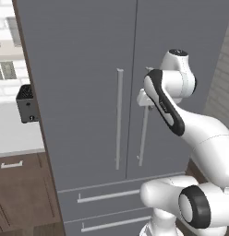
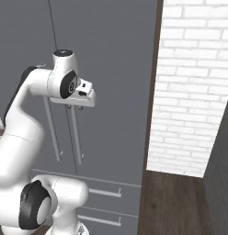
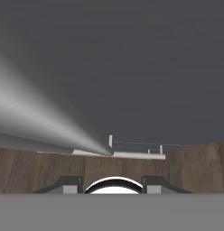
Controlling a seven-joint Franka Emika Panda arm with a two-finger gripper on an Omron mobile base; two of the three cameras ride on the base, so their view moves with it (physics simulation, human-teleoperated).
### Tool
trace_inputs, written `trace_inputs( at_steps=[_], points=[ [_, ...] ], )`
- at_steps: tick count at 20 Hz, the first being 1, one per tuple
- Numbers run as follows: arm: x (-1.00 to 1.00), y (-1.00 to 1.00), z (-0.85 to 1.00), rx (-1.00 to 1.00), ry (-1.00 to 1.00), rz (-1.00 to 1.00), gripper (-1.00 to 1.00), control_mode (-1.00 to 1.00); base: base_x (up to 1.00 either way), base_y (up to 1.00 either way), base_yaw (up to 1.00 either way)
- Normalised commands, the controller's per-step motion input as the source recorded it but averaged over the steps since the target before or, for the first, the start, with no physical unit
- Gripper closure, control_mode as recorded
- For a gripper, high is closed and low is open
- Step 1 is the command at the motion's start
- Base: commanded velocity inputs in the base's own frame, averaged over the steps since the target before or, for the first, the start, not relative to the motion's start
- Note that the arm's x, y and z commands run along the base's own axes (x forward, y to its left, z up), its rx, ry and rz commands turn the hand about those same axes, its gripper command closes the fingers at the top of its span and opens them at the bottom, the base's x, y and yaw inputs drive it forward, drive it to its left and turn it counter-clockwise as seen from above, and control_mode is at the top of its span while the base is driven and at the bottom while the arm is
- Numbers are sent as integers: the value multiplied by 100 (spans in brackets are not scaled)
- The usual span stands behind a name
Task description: Take the strawberry from the fridge and place it on top of the pancake, located on the dining counter.
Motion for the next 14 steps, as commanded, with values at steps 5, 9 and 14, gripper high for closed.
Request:
trace_inputs(
  at_steps=[5,9,14],
  points=[
    [0,0,0,0,0,0,-100,100,0,0,0],
    [0,0,0,0,0,0,-100,100,-30,1,0],
    [0,0,0,0,0,0,-100,100,-57,36,-1]
  ],
)
